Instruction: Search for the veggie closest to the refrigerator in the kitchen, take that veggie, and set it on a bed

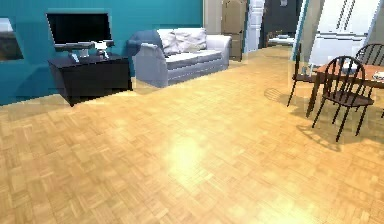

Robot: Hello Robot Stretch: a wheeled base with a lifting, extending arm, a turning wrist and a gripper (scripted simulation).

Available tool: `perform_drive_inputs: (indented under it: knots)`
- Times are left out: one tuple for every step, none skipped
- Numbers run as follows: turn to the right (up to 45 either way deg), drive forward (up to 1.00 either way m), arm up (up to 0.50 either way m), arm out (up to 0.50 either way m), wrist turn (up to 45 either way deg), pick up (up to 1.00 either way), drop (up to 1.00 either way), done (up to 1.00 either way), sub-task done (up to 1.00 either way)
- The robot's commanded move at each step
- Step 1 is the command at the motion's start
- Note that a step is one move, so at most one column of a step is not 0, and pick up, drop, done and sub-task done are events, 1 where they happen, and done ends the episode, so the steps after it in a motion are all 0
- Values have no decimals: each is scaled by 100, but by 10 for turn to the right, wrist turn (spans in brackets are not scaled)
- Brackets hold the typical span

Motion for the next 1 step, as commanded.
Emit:
perform_drive_inputs:
  knots:
    - [150, 0, 0, 0, 0, 0, 0, 0, 0]
